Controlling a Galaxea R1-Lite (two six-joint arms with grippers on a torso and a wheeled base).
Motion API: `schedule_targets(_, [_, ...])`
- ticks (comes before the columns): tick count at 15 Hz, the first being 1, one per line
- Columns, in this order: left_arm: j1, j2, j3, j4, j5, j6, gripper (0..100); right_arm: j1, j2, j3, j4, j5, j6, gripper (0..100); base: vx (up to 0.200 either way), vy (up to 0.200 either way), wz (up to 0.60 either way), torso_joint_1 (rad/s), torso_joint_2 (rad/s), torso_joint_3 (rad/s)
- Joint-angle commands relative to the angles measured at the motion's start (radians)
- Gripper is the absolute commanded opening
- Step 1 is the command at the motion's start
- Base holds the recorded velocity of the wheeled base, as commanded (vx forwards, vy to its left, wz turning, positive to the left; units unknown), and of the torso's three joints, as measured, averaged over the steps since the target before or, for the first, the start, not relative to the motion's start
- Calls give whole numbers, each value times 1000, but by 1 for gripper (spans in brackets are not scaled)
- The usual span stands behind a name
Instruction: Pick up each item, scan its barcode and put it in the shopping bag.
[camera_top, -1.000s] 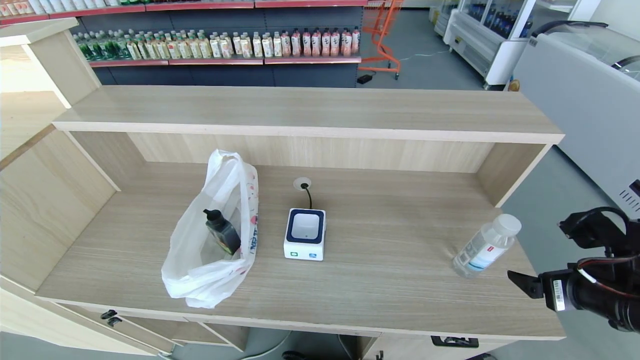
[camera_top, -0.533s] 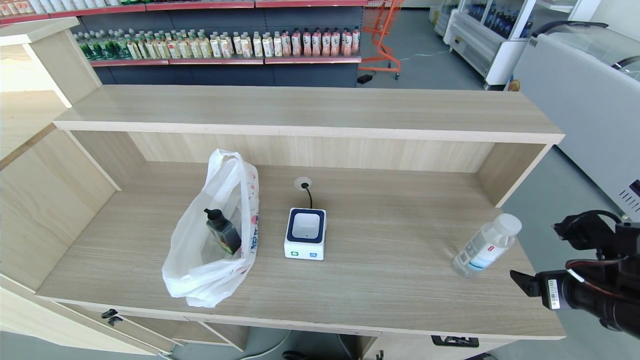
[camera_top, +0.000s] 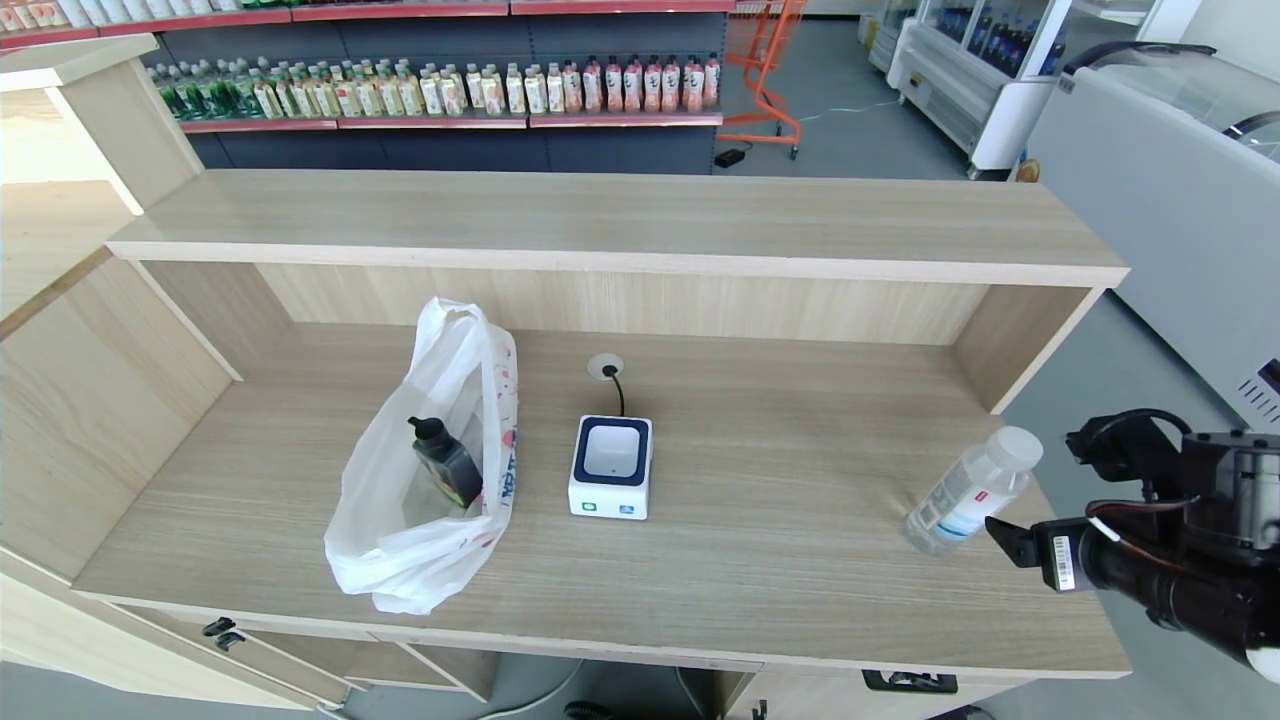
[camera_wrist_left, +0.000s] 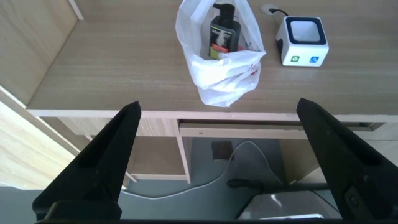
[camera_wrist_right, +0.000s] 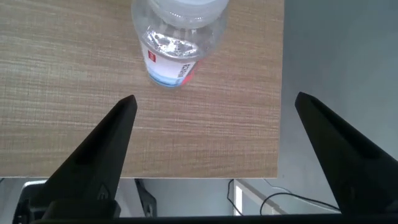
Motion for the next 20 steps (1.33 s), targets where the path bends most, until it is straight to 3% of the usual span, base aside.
schedule_targets(1, [0,0,0,0,1,0,100,3,88,-4,-65,0,0,100,0,0,0,0,0,0])
schedule_targets(10, [0,0,0,0,1,0,100,14,274,-41,-286,66,0,100,0,0,0,0,0,0])
schedule_targets(20, [0,0,0,0,0,0,100,52,380,-104,-362,68,-5,100,0,0,0,0,0,0])
